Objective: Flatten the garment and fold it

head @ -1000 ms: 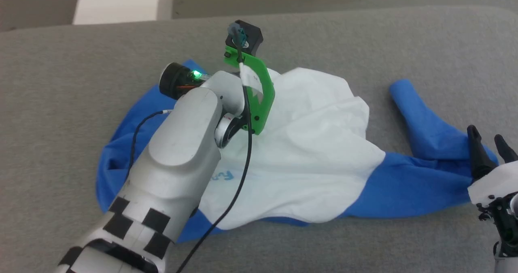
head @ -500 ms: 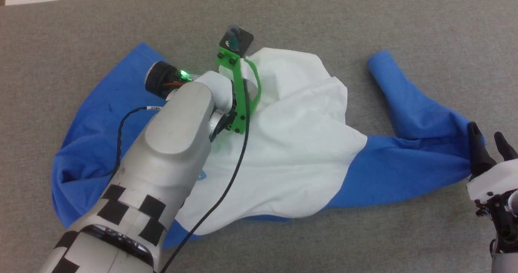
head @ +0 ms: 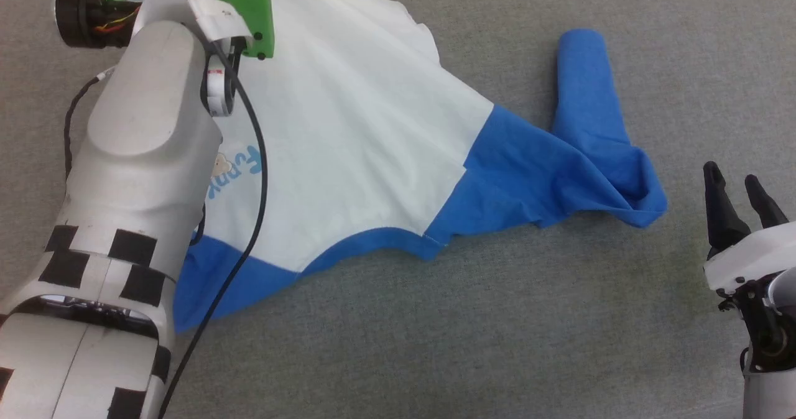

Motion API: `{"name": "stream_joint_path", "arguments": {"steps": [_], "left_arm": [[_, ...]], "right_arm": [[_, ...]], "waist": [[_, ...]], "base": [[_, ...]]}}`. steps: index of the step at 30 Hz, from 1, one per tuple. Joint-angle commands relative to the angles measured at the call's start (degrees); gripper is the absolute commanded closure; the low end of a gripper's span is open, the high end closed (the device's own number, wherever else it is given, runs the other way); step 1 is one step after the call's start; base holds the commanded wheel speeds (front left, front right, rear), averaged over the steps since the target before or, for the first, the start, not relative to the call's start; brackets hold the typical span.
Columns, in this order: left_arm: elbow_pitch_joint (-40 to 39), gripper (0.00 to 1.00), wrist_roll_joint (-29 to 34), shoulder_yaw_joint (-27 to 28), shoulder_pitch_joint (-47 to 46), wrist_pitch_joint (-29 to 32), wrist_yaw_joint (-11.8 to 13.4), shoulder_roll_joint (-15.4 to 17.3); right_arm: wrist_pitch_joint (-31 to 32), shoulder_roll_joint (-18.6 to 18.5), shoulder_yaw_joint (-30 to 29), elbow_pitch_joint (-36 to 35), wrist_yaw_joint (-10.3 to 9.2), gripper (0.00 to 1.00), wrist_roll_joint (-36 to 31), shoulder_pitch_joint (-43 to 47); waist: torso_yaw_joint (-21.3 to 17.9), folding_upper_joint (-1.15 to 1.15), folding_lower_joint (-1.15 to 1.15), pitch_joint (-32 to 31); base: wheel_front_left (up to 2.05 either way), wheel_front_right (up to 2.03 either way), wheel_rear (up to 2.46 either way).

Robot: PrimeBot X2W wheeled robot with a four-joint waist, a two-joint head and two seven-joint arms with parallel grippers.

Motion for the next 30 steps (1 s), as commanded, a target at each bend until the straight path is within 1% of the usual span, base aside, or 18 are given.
{"name": "stream_joint_path", "arguments": {"steps": [1,2,3,4,7,10,12,14,17,20,21,22,26,27,30], "left_arm": [[1.14,1.00,-0.66,0.19,-0.49,-0.09,-0.38,0.24],[1.78,1.00,-1.17,0.42,-0.41,-0.30,-0.70,0.06],[2.14,0.22,-1.45,0.49,-0.34,-0.75,-1.02,-0.08],[2.44,0.00,-2.09,0.76,-0.19,-1.37,-1.55,-0.50],[1.87,0.00,-3.85,1.66,0.30,-4.74,-3.25,-1.66],[-0.65,0.00,-5.97,2.56,1.80,-10.12,-6.76,-2.52],[-3.19,0.00,-7.20,3.33,3.73,-14.23,-8.55,-2.68],[-5.79,0.00,-7.94,4.04,6.97,-17.38,-9.04,-2.23],[-9.90,0.00,-8.14,4.44,12.98,-19.36,-8.61,-0.93],[-15.70,0.00,-9.63,6.49,21.12,-20.60,-6.56,-0.05],[-21.41,0.00,-10.62,7.54,29.70,-20.71,-4.08,0.23],[-24.60,0.00,-11.74,8.19,35.32,-19.04,-1.92,0.09],[-30.14,0.00,-14.26,8.73,44.33,-10.60,3.54,-0.36],[-31.38,0.00,-14.43,7.71,46.21,-6.26,4.85,-0.02],[-35.95,0.00,-14.67,5.19,49.50,3.79,7.55,1.22]], "right_arm": [[-0.62,-0.03,0.14,0.20,-0.08,0.00,0.41,-0.45],[-0.73,-0.03,0.10,0.33,-0.08,0.00,0.43,-0.29],[-0.82,-0.03,0.01,0.42,-0.08,0.00,0.42,-0.15],[-0.85,-0.03,-0.12,0.49,-0.08,0.00,0.36,0.04],[-0.82,-0.03,-0.41,0.29,-0.08,0.00,-0.09,0.57],[-0.39,-0.03,-0.38,-0.45,-0.08,0.00,-0.81,1.29],[0.09,-0.03,-0.05,-1.05,-0.08,0.00,-1.10,1.79],[0.65,-0.03,0.55,-1.49,-0.08,0.00,-1.26,2.42],[1.35,-0.03,0.96,-2.15,-0.08,0.00,-1.33,3.30],[1.75,-0.03,1.20,-2.59,-0.08,0.00,-1.24,4.28],[2.05,-0.03,0.99,-2.56,-0.08,0.00,-1.04,5.19],[2.24,-0.03,0.69,-2.45,-0.08,0.00,-0.95,5.82],[2.48,-0.03,-0.05,-2.56,-0.08,0.00,-0.74,6.65],[2.52,-0.03,-0.28,-2.67,-0.08,0.00,-0.72,6.81],[2.58,-0.03,-0.67,-2.77,-0.08,0.00,-0.63,7.02]], "waist": [[-0.49,0.00,0.00,0.61],[-0.33,0.00,0.00,0.58],[-0.09,0.00,0.00,0.48],[0.42,0.00,0.00,0.27],[2.44,0.00,0.00,-1.11],[5.17,0.00,0.00,-3.37],[6.97,0.00,0.00,-4.96],[8.57,0.00,0.00,-6.65],[10.64,0.00,0.00,-8.75],[12.17,0.00,0.00,-10.95],[13.07,0.00,0.00,-12.55],[13.55,0.00,0.00,-13.51],[13.86,0.00,0.00,-14.53],[13.92,0.00,0.00,-14.59],[13.74,0.00,0.00,-14.50]], "base": [[0.00,0.00,0.00],[0.00,0.00,0.00],[0.00,0.00,0.00],[0.00,0.00,0.00],[0.00,0.00,0.00],[0.00,0.00,0.00],[0.00,0.00,0.00],[0.00,0.00,0.00],[0.00,0.00,0.00],[0.00,0.00,0.00],[0.00,0.00,0.00],[0.00,0.00,0.00],[0.00,0.00,0.00],[0.00,0.00,0.00],[0.00,0.00,0.00]]}}
